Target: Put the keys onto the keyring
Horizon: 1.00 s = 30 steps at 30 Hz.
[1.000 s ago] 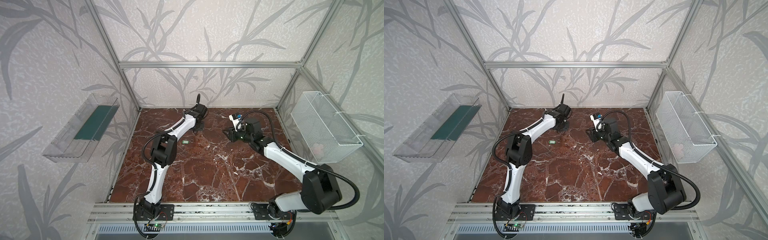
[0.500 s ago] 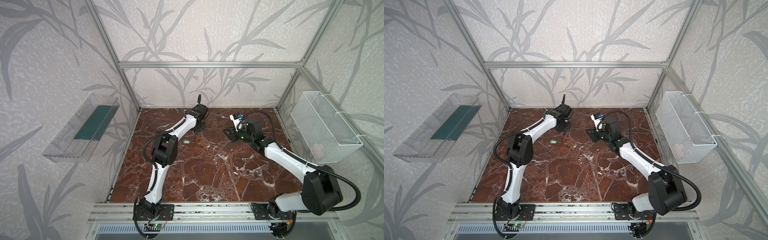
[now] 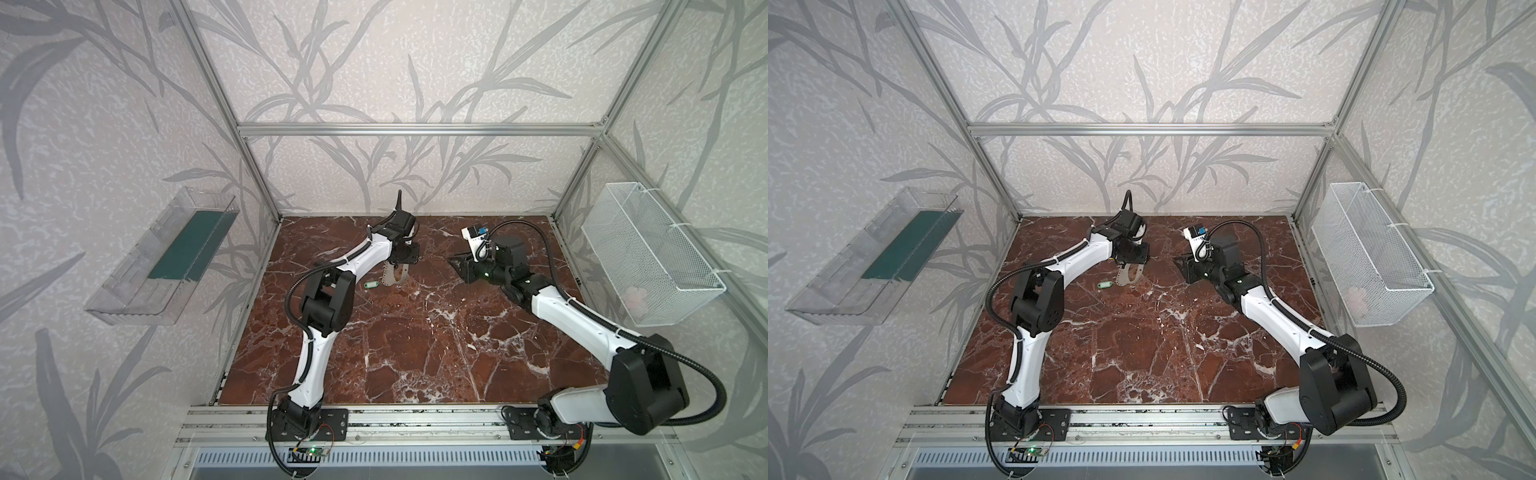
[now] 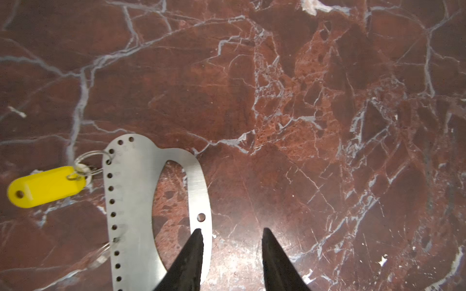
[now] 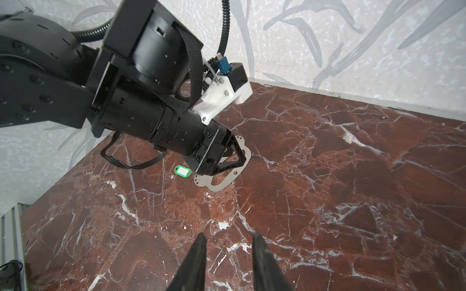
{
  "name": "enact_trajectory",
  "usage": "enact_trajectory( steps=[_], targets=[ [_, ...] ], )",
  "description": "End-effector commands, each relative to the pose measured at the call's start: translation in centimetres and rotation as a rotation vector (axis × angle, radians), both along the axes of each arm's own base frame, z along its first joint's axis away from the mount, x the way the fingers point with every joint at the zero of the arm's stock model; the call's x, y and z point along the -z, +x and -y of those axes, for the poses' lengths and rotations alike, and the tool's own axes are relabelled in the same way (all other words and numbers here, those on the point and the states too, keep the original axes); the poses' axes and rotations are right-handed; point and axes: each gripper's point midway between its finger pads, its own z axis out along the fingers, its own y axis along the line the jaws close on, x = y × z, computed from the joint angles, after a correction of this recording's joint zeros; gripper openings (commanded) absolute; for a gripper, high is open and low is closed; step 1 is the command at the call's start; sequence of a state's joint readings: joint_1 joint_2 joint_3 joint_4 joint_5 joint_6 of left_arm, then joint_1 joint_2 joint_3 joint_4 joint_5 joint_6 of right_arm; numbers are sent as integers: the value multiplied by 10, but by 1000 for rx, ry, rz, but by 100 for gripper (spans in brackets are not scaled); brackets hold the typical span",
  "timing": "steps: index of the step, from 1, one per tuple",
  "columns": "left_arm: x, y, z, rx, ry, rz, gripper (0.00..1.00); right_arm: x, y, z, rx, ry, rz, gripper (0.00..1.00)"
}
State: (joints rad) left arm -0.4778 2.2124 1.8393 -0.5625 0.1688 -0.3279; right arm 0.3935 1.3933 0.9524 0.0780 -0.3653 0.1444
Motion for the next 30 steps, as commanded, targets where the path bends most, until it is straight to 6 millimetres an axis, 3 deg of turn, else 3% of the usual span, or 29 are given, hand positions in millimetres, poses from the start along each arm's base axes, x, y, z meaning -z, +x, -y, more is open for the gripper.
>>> enact_trajectory(
  steps=[1,9,18,23,30],
  targets=[
    [-48,5,12,11,-121,96,41,-9,-3,4,7,-3,23,32],
    [-44,4,-44,-115,-96,114,43,-10,-3,3,-1,5,25,32],
    [5,-26,-121,-254,196,9,43,-6,-2,0,-9,13,12,33],
    [27,-38,-131,-271,219,-39,43,-5,-1,-2,-16,19,4,33],
    [41,-50,-135,-275,209,-69,43,-7,-2,0,-12,13,8,33]
  ],
)
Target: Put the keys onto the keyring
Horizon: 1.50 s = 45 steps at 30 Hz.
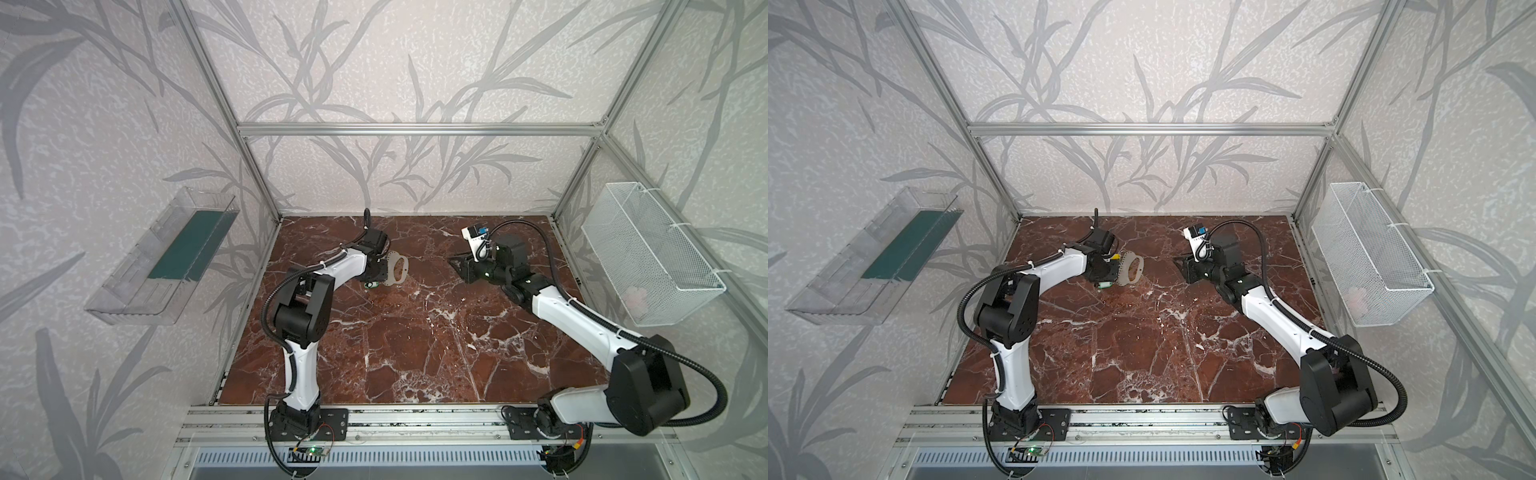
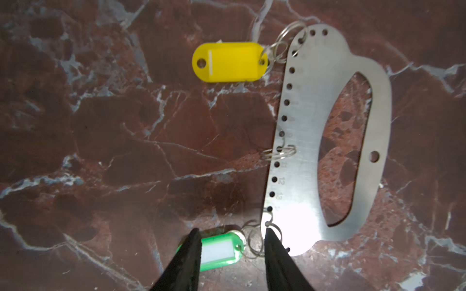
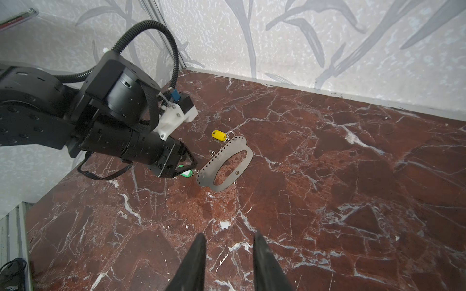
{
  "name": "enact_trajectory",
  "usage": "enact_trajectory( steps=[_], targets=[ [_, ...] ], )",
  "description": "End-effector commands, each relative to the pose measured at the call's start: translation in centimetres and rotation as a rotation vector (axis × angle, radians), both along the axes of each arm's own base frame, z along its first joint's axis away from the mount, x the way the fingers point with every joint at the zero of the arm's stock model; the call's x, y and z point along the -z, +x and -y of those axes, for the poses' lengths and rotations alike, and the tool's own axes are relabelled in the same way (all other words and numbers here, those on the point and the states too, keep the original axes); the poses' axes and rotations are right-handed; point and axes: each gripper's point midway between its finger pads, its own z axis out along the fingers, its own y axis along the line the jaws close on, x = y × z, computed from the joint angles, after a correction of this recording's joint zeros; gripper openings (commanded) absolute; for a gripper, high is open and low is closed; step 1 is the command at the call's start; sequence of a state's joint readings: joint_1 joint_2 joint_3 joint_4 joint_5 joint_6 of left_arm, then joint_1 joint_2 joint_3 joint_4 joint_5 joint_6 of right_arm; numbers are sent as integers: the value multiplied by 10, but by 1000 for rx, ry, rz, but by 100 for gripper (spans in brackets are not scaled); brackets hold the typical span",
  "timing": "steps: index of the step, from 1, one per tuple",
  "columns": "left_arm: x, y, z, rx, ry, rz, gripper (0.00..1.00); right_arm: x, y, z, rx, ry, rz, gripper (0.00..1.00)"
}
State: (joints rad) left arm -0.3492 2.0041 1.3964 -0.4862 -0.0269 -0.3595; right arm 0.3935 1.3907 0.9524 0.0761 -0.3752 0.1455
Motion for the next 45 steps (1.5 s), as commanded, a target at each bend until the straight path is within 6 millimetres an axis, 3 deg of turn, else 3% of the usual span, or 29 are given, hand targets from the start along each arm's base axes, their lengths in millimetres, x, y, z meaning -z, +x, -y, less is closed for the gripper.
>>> enact_trajectory(
  steps=[1,7,24,32,37,45],
  targets=[
    [-5,-4,-6,-26,1,10,43,-5,-1,1,-2,8,7,33],
    [2,-15,-8,-24,-10,-13,43,-8,-2,1,-3,9,12,32],
    [-10,-34,1,0,-99,-11,43,-8,-2,2,-2,11,16,33],
    [-25,2,-15,-65,-40,79,44,-9,-2,1,-4,17,17,33],
    [-23,31,-25,-105,-29,100,43,-10,-3,2,-2,11,21,33],
    [-7,56,-39,-134,27,93,43,-10,-3,3,2,6,22,33]
  ],
)
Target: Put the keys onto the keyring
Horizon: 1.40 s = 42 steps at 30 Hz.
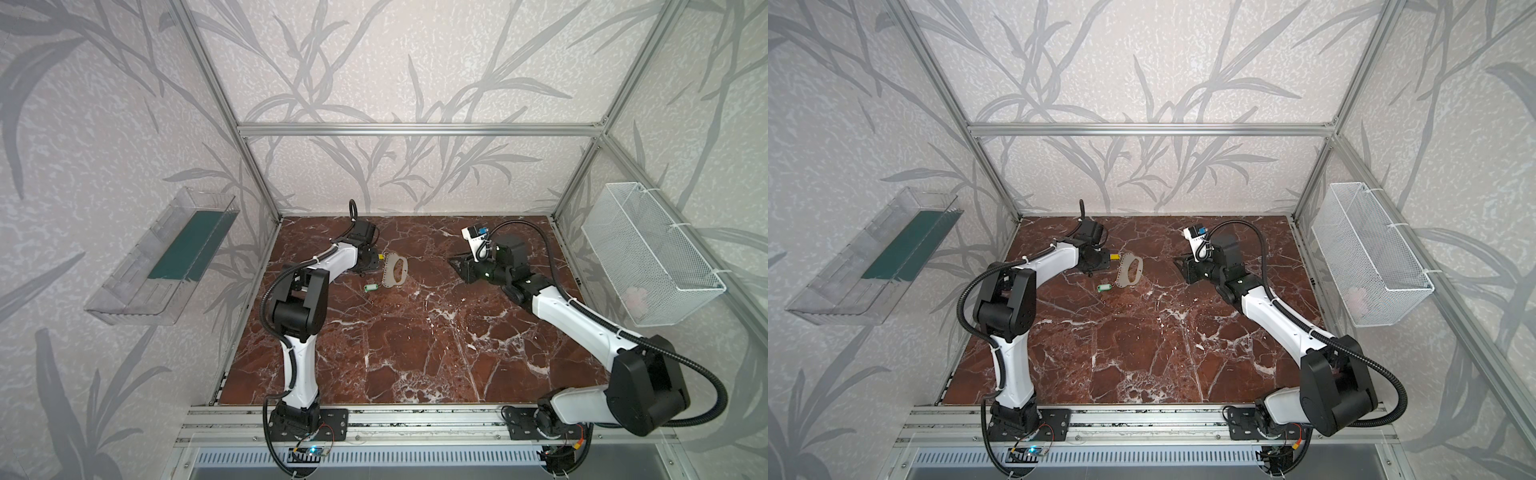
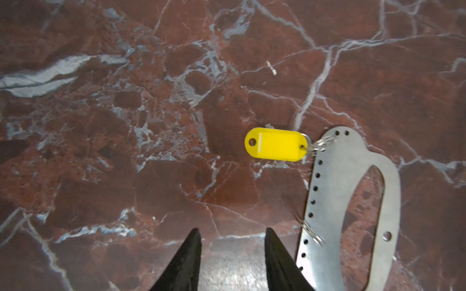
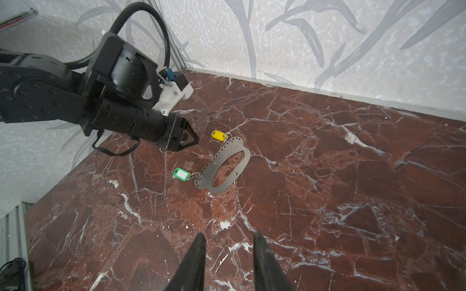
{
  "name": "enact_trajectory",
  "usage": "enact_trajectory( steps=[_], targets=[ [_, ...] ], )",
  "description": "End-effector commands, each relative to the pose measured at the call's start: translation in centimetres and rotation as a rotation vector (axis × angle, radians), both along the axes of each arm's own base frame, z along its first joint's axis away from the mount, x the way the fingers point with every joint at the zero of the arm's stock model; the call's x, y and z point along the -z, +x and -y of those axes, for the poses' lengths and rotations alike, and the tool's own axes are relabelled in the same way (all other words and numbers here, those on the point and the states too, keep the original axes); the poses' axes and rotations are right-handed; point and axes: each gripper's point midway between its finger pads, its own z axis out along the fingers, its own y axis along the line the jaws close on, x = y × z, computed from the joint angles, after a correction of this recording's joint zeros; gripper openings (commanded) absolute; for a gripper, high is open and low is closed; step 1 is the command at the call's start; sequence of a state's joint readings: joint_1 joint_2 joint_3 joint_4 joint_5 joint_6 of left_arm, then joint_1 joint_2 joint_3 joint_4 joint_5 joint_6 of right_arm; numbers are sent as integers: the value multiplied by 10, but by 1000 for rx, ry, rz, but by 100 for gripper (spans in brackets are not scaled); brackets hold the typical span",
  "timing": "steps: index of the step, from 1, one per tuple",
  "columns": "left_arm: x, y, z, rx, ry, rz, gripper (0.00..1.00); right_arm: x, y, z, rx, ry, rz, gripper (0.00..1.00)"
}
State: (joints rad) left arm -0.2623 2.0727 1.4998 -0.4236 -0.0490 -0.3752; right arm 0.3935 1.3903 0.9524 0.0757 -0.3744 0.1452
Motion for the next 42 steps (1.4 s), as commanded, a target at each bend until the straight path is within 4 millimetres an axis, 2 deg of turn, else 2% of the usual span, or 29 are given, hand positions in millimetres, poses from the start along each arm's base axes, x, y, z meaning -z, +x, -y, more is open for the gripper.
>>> enact_trajectory(
  steps=[1,12,34,42],
  targets=[
    [4,7,-8,-24,52,-7,43,-9,-3,3,1,6,21,33],
    [11,22,-14,-25,104,-1,43,-9,-2,2,-2,7,17,33],
    [30,39,-2,4,75,-28,42,-10,-3,2,-1,2,18,33],
    [36,55,8,25,51,-15,41,-9,-3,3,-1,1,18,33]
  ],
)
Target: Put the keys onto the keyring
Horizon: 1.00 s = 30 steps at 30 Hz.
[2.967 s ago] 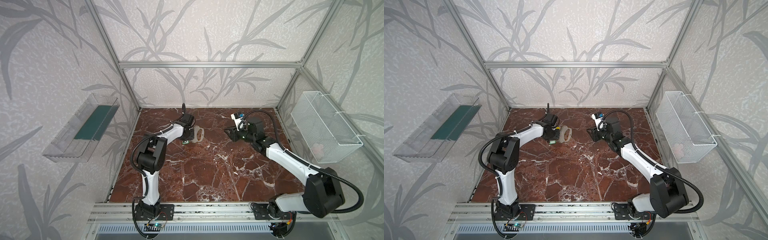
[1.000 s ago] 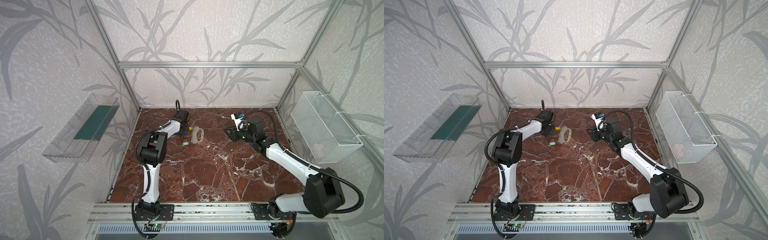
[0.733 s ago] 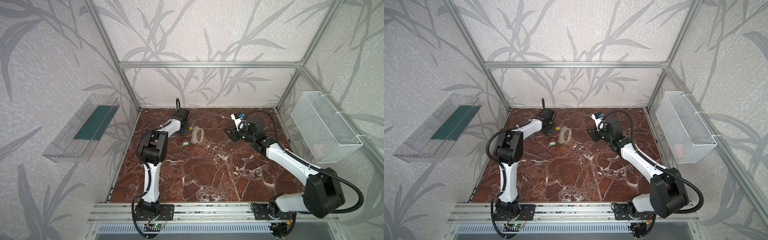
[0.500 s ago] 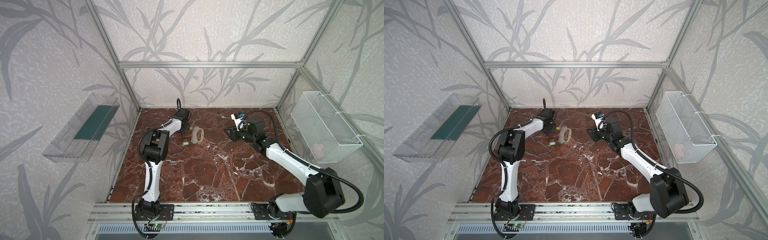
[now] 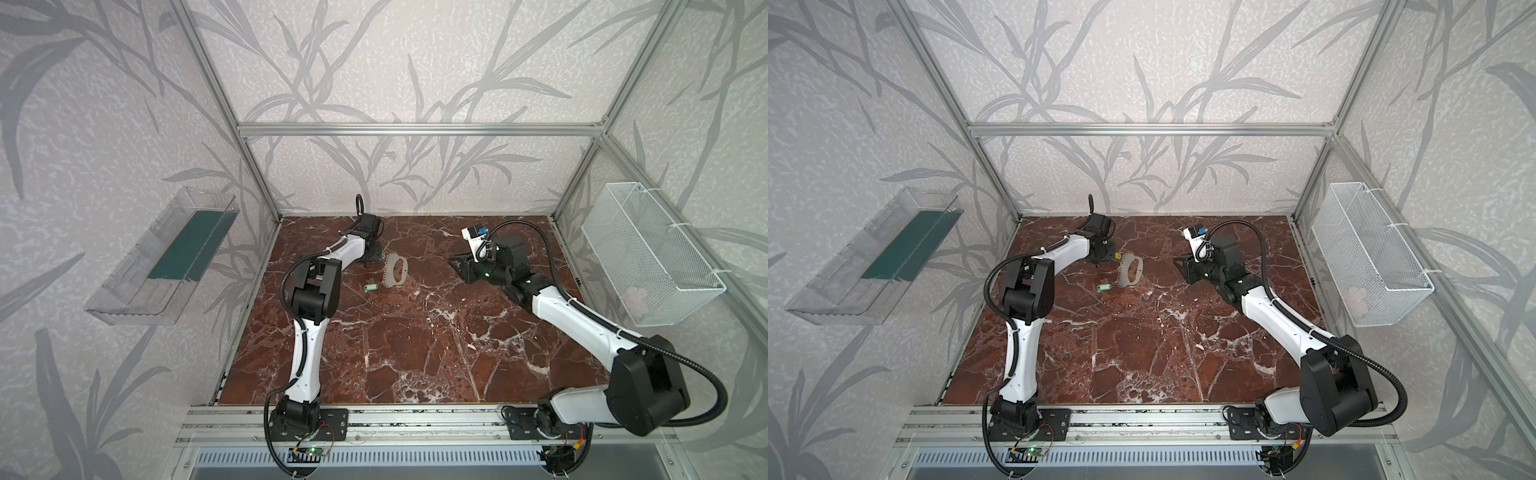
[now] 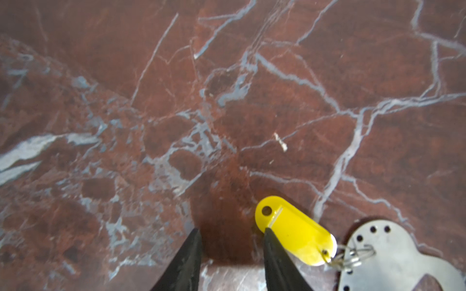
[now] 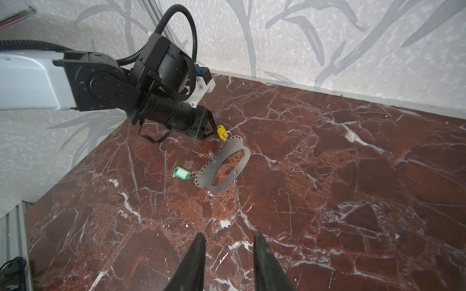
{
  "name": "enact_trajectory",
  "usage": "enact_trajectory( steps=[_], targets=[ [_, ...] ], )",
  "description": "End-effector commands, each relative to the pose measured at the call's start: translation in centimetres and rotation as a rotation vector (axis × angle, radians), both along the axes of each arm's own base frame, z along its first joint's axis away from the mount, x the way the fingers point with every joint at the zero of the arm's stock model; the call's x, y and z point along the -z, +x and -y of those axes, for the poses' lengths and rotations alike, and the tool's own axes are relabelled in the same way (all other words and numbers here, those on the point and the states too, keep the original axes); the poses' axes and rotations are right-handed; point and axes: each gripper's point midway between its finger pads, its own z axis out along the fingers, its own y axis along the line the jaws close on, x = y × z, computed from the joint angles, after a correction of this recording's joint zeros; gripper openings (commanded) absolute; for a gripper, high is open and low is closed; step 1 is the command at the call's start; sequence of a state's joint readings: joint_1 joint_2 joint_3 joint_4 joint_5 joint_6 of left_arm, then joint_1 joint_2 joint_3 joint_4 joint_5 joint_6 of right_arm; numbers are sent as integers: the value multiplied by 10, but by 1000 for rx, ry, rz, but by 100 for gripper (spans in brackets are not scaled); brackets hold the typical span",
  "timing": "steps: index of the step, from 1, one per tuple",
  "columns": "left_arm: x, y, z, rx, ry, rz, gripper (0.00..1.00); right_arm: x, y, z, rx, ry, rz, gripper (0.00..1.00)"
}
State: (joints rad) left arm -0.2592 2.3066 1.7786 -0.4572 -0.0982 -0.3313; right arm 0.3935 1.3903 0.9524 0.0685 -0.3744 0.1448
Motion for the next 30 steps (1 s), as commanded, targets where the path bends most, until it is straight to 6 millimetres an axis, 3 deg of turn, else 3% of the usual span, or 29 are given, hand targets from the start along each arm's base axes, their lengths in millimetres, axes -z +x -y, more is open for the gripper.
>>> enact_trajectory(
  steps=[1,11,17,25,30],
  targets=[
    [10,2,4,15,-11,-27,41,-11,-3,3,-1,3,24,33],
    [-21,31,16,50,-53,86,42,-9,-3,2,-5,7,20,33],
    [-37,39,23,74,-78,117,43,-9,-3,2,-2,6,20,33],
    [-67,29,10,52,-47,179,43,-10,0,6,19,-5,34,33],
    [-105,8,-10,17,-5,261,45,-9,2,13,57,-30,36,35]
  ],
)
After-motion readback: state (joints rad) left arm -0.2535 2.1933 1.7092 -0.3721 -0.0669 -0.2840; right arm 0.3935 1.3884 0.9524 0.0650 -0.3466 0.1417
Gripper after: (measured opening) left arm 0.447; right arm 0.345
